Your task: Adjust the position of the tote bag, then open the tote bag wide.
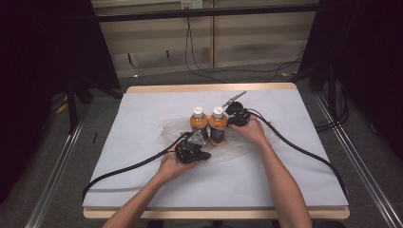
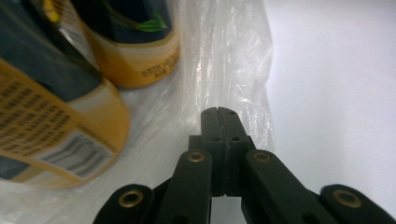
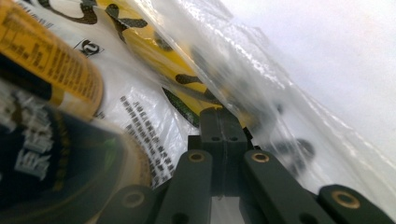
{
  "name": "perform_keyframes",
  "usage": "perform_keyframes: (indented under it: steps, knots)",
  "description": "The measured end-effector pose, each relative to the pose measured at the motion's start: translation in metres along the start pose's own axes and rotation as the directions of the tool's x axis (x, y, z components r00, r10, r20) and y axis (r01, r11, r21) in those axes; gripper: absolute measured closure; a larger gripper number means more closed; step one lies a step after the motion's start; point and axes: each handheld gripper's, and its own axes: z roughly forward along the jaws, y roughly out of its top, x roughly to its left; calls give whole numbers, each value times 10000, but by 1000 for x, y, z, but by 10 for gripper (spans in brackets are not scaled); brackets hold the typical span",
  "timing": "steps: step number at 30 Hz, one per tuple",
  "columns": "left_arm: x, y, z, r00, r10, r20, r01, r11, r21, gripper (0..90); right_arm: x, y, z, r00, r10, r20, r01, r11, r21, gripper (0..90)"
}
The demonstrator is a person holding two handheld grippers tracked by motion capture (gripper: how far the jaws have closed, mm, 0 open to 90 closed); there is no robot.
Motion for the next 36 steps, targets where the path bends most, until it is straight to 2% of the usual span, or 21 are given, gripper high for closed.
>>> perform_keyframes:
  steps: [7,9,11,12,15,18,19,22,24,28,30,31,32,34,36]
  knots:
    - [-7,-6,-3,9990,-32,450,42,9997,-224,900,-2,7,6,9994,147,315,-145,9999,-53,900]
    - [-9,-7,-5,9987,5,508,-3,10000,-24,900,-4,9,8,9993,211,308,-208,9997,-104,900]
    - [-11,-9,-6,9982,89,589,-81,9999,-137,900,-6,12,9,9985,340,422,-336,9994,-111,900]
    - [-13,-9,-8,9984,154,548,-160,9998,121,900,-7,12,10,9985,297,451,-290,9994,-166,900]
    - [-18,-14,-11,9963,279,811,-273,9996,-79,900,-8,16,13,9974,412,599,-402,9990,-183,900]
    - [-23,-17,-14,9960,220,869,-214,9997,-77,900,-9,19,16,9959,559,709,-545,9983,-214,900]
    - [-23,-17,-15,9950,351,937,-349,9994,-32,900,-10,20,16,9955,604,731,-589,9980,-234,900]
    - [-26,-18,-14,9964,280,800,-266,9995,-186,900,-11,23,18,9940,662,870,-650,9977,-167,900]
    - [-26,-19,-16,9950,398,913,-397,9992,-38,900,-11,25,20,9929,686,971,-668,9975,-225,900]
    - [-27,-20,-18,9944,360,991,-362,9993,12,900,-12,27,23,9900,784,1173,-753,9967,-309,900]
    - [-27,-21,-17,9927,467,1112,-456,9989,-129,900,-13,27,23,9877,881,1288,-839,9958,-379,900]
    - [-26,-21,-18,9925,447,1139,-453,9990,30,900,-12,27,23,9869,904,1336,-854,9954,-425,900]
    - [-27,-21,-17,9934,354,1091,-341,9993,-135,900,-12,27,24,9867,889,1359,-834,9955,-456,900]
    - [-25,-21,-18,9909,275,1317,-263,9996,-111,900,-12,27,23,9875,894,1299,-847,9956,-411,900]
    - [-24,-20,-18,9915,374,1247,-360,9993,-136,900,-11,26,20,9900,971,1028,-918,9943,-544,900]
